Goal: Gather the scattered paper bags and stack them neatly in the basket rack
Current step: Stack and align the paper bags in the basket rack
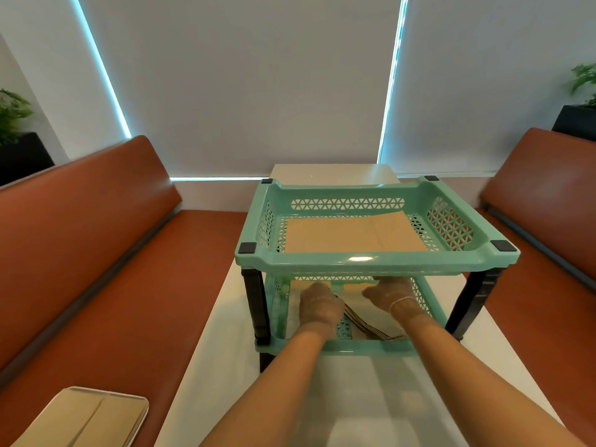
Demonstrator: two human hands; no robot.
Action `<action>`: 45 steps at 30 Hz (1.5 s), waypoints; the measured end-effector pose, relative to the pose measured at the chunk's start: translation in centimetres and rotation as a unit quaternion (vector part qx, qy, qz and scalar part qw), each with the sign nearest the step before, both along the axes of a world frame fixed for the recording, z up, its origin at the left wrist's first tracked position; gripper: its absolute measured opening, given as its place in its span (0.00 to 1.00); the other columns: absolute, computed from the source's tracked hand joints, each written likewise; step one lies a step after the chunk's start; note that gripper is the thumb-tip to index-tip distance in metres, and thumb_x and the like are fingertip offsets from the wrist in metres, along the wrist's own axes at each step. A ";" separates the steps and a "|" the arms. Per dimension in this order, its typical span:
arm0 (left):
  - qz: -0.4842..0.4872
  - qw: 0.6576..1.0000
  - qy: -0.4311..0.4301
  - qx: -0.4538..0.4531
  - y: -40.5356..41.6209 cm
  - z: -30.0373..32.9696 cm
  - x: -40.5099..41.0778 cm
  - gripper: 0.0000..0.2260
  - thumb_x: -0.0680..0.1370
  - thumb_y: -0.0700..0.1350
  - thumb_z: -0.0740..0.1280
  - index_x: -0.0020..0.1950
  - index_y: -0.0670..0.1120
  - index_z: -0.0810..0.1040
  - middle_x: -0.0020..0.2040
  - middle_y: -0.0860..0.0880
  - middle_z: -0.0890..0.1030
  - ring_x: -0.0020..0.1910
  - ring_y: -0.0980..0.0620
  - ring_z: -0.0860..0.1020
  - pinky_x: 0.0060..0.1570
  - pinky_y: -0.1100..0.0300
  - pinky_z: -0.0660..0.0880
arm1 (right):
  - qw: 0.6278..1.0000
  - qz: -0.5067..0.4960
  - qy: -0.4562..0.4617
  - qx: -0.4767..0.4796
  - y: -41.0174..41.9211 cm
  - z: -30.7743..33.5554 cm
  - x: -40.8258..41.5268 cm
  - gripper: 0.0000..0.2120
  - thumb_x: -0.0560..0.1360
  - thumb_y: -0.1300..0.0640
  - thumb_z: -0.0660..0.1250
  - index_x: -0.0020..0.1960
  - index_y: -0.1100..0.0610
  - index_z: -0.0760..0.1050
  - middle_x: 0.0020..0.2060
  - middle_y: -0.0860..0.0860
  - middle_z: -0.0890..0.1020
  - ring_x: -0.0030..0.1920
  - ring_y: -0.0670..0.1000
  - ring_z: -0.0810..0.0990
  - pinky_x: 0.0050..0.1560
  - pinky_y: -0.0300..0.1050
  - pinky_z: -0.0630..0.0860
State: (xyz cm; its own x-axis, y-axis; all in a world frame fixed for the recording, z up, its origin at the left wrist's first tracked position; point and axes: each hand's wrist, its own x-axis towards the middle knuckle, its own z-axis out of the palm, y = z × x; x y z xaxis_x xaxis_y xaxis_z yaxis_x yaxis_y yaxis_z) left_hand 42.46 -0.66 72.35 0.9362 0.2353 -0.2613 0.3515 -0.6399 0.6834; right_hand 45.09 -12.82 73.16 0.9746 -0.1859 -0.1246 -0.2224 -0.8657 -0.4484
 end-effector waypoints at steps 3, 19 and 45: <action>-0.020 0.999 0.027 -0.041 -1.5 -0.2 0.3 0.10 0.77 0.41 0.63 0.53 0.38 0.79 0.53 0.42 0.81 0.54 0.44 0.79 0.52 0.58 0.76 | 0.999 -0.013 0.048 -0.015 -2.1 -0.9 0.1 0.16 0.75 0.58 0.64 0.61 0.62 0.73 0.60 0.56 0.77 0.61 0.55 0.75 0.59 0.43 0.71; 0.000 0.994 0.102 -0.048 -4.4 -2.4 1.0 0.13 0.77 0.45 0.66 0.57 0.37 0.77 0.55 0.44 0.82 0.51 0.49 0.81 0.42 0.65 0.71 | 0.996 -0.050 0.068 0.039 -3.6 -2.4 0.3 0.17 0.72 0.58 0.69 0.58 0.63 0.73 0.56 0.58 0.79 0.56 0.57 0.78 0.53 0.43 0.74; 0.148 0.954 -0.021 -0.260 1.2 -1.0 1.8 0.16 0.78 0.44 0.65 0.65 0.43 0.70 0.60 0.44 0.76 0.59 0.43 0.75 0.60 0.52 0.71 | 0.992 -0.007 0.068 0.103 -3.5 -2.4 0.3 0.21 0.77 0.49 0.63 0.65 0.60 0.72 0.62 0.57 0.75 0.62 0.57 0.74 0.62 0.46 0.69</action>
